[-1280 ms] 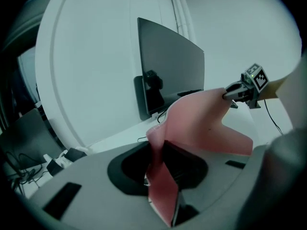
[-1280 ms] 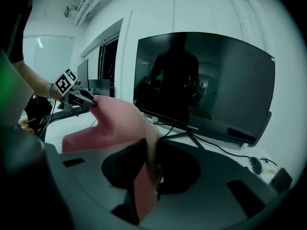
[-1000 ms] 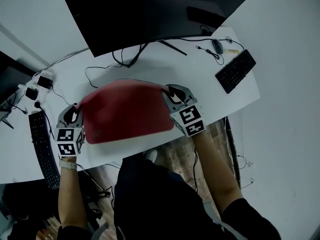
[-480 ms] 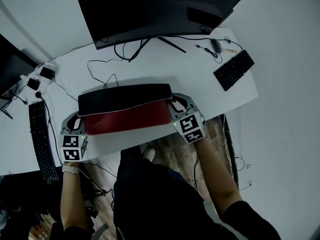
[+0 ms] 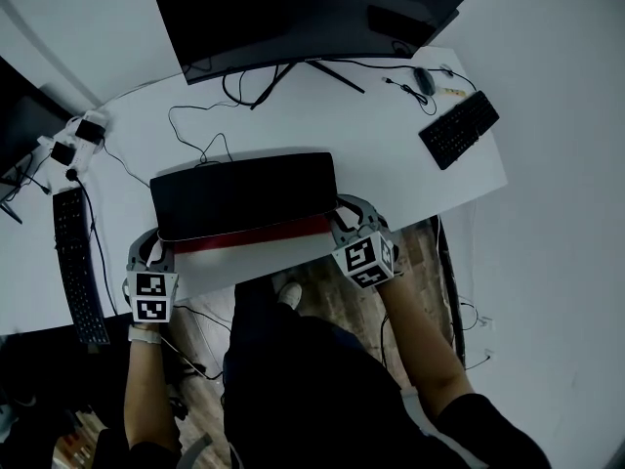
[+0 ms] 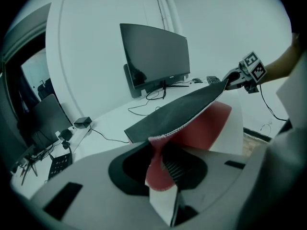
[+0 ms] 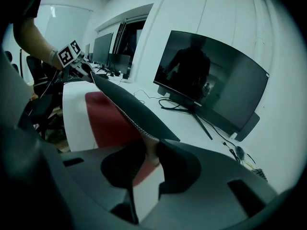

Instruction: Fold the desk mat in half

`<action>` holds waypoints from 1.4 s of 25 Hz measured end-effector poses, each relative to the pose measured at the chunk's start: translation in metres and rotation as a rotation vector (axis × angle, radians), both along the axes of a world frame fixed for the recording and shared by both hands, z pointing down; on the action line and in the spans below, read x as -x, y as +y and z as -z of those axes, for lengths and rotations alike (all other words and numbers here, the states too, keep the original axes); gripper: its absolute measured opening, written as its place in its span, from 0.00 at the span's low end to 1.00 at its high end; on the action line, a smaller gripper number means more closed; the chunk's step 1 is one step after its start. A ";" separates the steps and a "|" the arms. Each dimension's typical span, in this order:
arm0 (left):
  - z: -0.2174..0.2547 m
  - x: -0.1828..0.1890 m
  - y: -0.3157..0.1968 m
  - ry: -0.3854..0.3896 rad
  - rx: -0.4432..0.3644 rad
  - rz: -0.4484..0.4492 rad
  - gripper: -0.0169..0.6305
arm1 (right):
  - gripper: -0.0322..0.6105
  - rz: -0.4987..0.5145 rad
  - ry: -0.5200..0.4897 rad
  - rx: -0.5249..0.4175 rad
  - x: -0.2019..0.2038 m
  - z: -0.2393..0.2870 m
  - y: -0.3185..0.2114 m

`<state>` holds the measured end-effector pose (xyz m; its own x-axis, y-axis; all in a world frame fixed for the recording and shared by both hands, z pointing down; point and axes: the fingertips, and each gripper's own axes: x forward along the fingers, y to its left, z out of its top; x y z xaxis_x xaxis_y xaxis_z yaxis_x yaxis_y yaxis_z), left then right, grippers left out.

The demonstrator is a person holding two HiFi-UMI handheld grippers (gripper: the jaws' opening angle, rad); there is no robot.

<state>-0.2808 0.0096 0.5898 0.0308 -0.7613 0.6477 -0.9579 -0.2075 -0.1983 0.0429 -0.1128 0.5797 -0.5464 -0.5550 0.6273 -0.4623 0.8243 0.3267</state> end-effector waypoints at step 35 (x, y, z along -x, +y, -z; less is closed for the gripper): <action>-0.081 -0.002 0.054 -0.040 0.224 0.032 0.24 | 0.32 0.001 0.184 0.165 -0.025 -0.083 0.048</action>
